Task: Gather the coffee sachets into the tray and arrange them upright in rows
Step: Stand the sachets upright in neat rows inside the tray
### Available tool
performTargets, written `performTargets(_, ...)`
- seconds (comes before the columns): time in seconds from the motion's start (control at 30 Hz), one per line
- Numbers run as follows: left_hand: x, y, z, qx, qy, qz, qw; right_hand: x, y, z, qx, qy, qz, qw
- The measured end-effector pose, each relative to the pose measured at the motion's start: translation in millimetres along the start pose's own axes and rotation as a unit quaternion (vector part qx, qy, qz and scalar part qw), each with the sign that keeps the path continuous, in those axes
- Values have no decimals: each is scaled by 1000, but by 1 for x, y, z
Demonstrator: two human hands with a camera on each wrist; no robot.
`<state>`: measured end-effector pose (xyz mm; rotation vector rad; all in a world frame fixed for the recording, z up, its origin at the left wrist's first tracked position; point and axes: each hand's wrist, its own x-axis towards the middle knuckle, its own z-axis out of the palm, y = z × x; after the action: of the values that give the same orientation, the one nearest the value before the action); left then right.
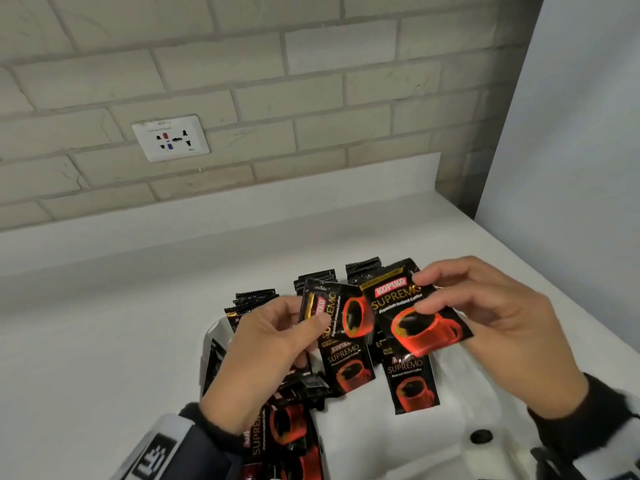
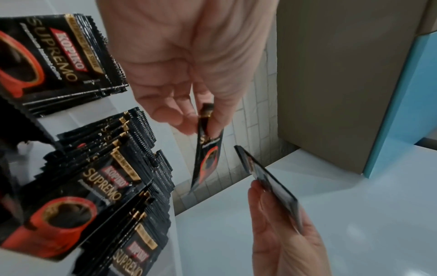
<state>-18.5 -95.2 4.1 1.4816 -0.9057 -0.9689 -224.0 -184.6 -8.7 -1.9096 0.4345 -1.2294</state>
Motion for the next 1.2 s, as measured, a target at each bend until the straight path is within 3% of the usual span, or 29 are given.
performTargets(0.13,5,0,2,-28,-11,-16,999,-2,-4,9,-1,-41,-45,998)
performTargets(0.3,1,1,16,-100,-70,-49,991,-4,1,19,-92,-77,-119,986)
performTargets(0.57,-6,8,18,-140,-147,-78,976,-10,4,15,-159,-120,-122,972)
performTargets(0.73,-15,7,22,-67,-146,-29,987,-17,5,19,-174,-136,-124,967)
performTargets(0.9,-13,3,18,-34,-93,19,995,-20,3,20,-187,-141,-85,968)
performTargets(1.07,-10,-2,16,20,-73,65,995,-11,-14,16,-105,-44,33,993)
performTargets(1.13,-13,-1,18,51,-99,78,991,-6,-21,15,-101,-69,82,989)
performTargets(1.2,-17,-2,22,99,-116,102,983,-1,-27,15,-141,-154,108,972)
